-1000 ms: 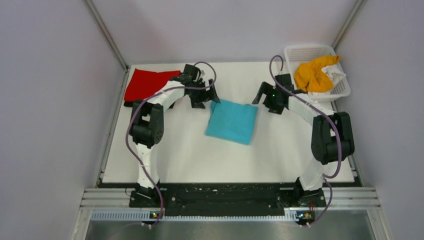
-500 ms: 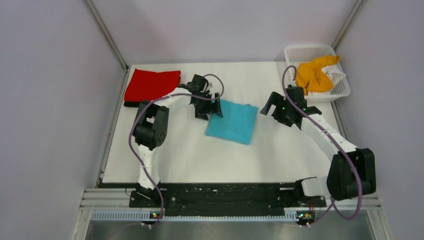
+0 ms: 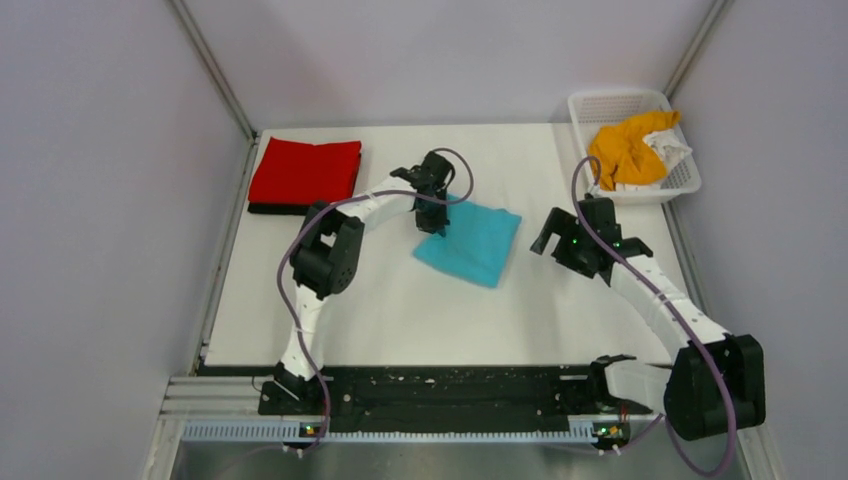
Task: Fold and stack the t-shirts
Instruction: Put the neatly folded tshirt into the corner of the board with the left arm
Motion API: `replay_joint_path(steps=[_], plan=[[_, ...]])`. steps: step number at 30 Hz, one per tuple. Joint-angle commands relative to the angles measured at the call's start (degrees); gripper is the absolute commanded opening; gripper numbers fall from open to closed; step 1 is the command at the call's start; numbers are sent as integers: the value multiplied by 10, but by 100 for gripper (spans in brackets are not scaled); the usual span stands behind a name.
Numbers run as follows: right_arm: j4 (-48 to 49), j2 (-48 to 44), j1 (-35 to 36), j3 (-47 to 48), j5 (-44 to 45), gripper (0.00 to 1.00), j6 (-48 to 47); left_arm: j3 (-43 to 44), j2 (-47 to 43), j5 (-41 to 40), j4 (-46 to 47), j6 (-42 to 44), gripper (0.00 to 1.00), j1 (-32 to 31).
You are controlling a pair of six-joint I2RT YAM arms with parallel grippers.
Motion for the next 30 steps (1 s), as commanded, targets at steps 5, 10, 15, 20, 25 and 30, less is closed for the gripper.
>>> replay_joint_path(steps=[5,10,15,20,25,30], plan=[[-15,-62,-1,-2,66,99,-39,63,72,-171,-76,2,0,-17],[-12,-69,-1,2,83,99,-56,88,42,-305,-89,58,0,1],[-3,-66,-1,1,104,99,-61,102,16,-354,-63,119,0,47],[8,-52,-1,5,106,99,-60,113,-4,-395,-14,224,0,71],[14,-32,-1,11,108,99,-58,128,-23,-428,8,297,0,81],[19,-25,-1,16,110,99,-50,131,-41,-458,52,374,0,101]])
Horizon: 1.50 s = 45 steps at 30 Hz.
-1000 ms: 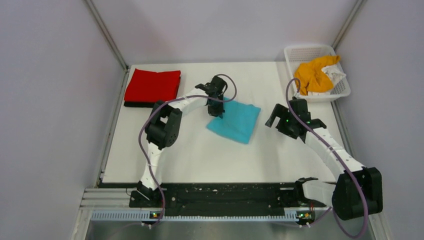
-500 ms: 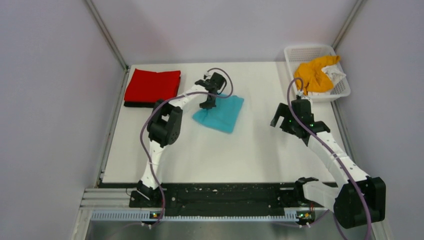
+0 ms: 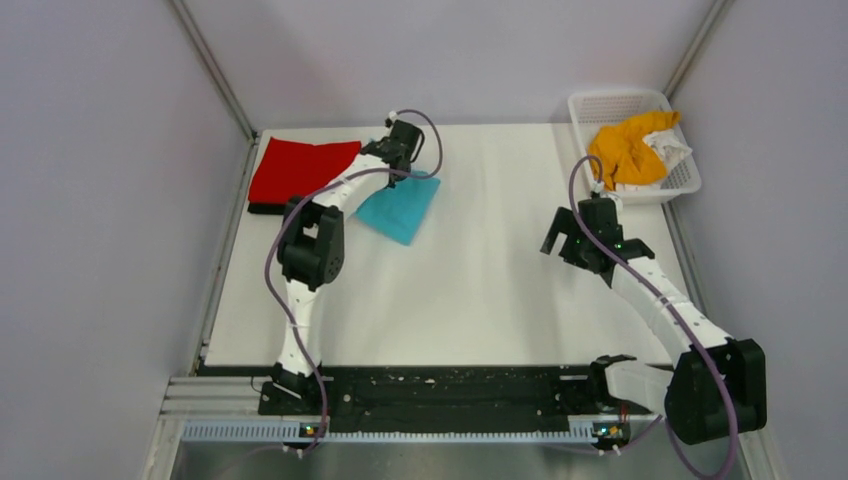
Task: Fold and stack the t-shirts
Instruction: Put the neatly folded tshirt into the corner of the board with the left arm
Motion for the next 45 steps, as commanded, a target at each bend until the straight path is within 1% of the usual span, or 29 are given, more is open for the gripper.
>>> replay_joint_path(steps=[1,3,8,10,15,19,24,30,42,45], plan=[[25,1,-1,16,13,99,1,30,-60,-67,69,100,0,18],[25,1,-1,17,17,99,2,49,-61,-70,66,110,0,30],[25,4,-1,21,24,99,2,103,-66,-16,33,95,0,59],[25,8,-2,21,25,99,3,111,-73,6,32,97,0,65],[26,23,-2,27,28,99,2,128,-85,24,26,85,0,73],[30,33,-1,37,30,99,-3,146,-97,68,5,67,0,80],[35,41,-1,45,32,99,-8,151,-119,113,3,66,0,80],[35,45,-1,46,34,99,-15,196,-119,112,-26,73,0,80],[36,56,-1,53,40,99,-23,205,-144,112,-34,85,0,82],[39,55,-2,53,40,99,-22,223,-143,125,-40,91,0,84]])
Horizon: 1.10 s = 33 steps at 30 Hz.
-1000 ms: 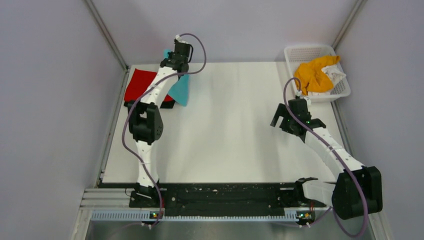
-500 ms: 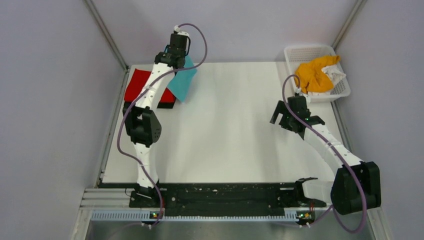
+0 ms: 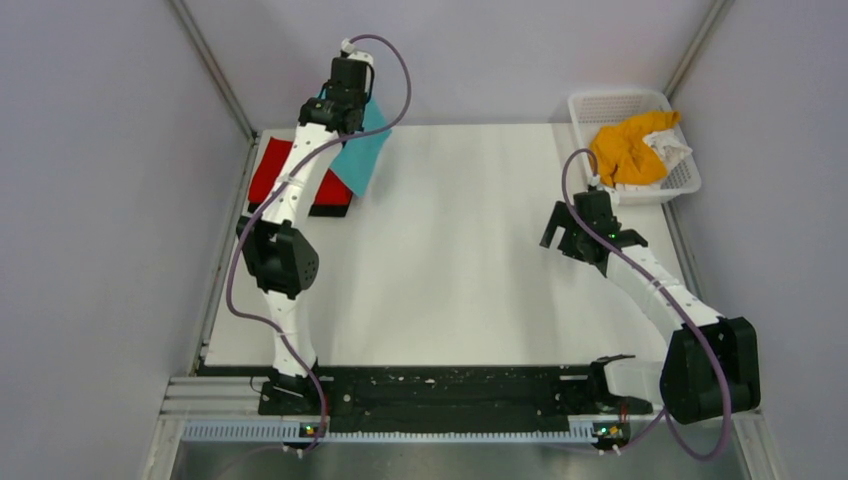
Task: Fold and stack the t-shirts
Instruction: Put the neatly folded tshirt into the corner of the board with the left arm
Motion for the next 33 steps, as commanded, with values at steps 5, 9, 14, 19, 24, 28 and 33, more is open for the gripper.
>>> replay_joint_path(steps=[5,9,14,19,24,28,33], plan=[[23,7,-1,34,6,99,-6,63,-42,16,11,17,0,7],[23,6,-1,34,6,99,-5,65,-37,16,7,19,0,9],[22,5,-2,32,6,99,-5,59,-24,32,-2,10,0,27],[15,8,-2,36,10,99,-5,38,-8,57,6,16,0,52],[2,8,-2,41,25,99,-6,20,20,91,8,23,0,87],[-5,13,-1,47,35,99,-9,22,54,131,5,21,0,120],[-10,20,-1,58,35,99,-10,24,96,117,7,19,0,152]])
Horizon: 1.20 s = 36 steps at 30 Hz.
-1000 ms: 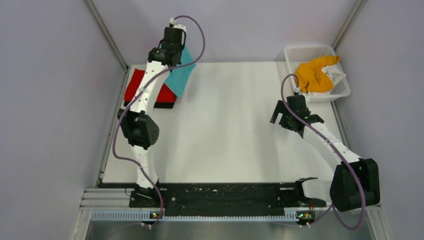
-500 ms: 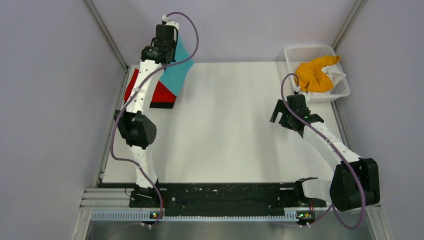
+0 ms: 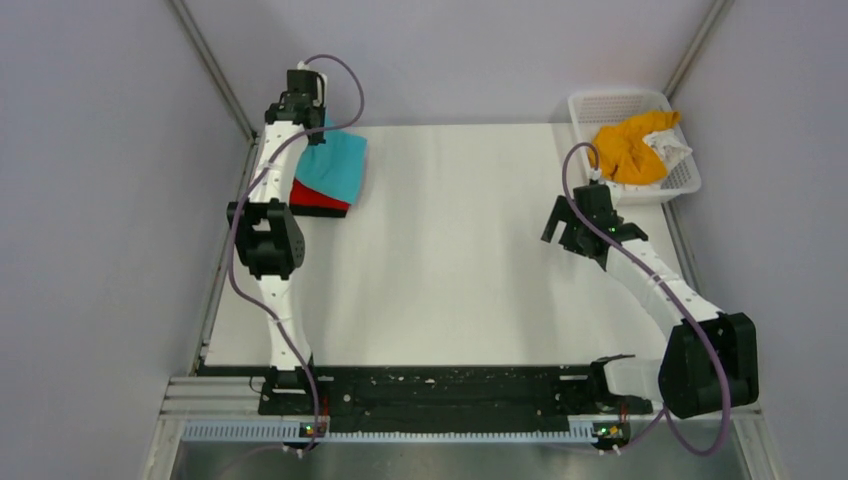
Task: Fold and stack the t-shirts
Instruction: Put the neatly folded tshirt into the corner of the board with the left arm, then reset both arms
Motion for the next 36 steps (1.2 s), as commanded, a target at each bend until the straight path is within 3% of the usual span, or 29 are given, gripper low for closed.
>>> replay_joint_path(steps=[1,9,18,20,22,24,25,27,30,33,36], plan=[[1,9,-2,33,15,99,-10,3,26,1,27,6,0,24],[-3,14,-1,31,16,99,-9,-14,52,6,46,35,0,75],[-9,27,-1,35,20,99,-7,-34,77,-56,89,72,0,88],[-11,31,-1,38,21,99,-6,-32,80,-70,96,69,14,92],[-11,34,-1,41,19,99,-4,-28,81,-99,112,64,47,94],[-13,35,-1,44,16,99,-3,-13,78,-141,130,49,88,96],[-14,35,-2,45,16,99,-1,-3,77,-163,135,40,97,96],[-16,30,-2,47,19,99,3,28,68,-191,128,16,99,97],[-19,13,-2,47,24,99,8,36,19,-172,110,-38,99,96],[-18,-18,-1,37,30,99,12,-3,-61,-96,82,-117,99,96],[-20,-55,-1,23,31,99,12,-109,-168,33,105,-176,99,95]])
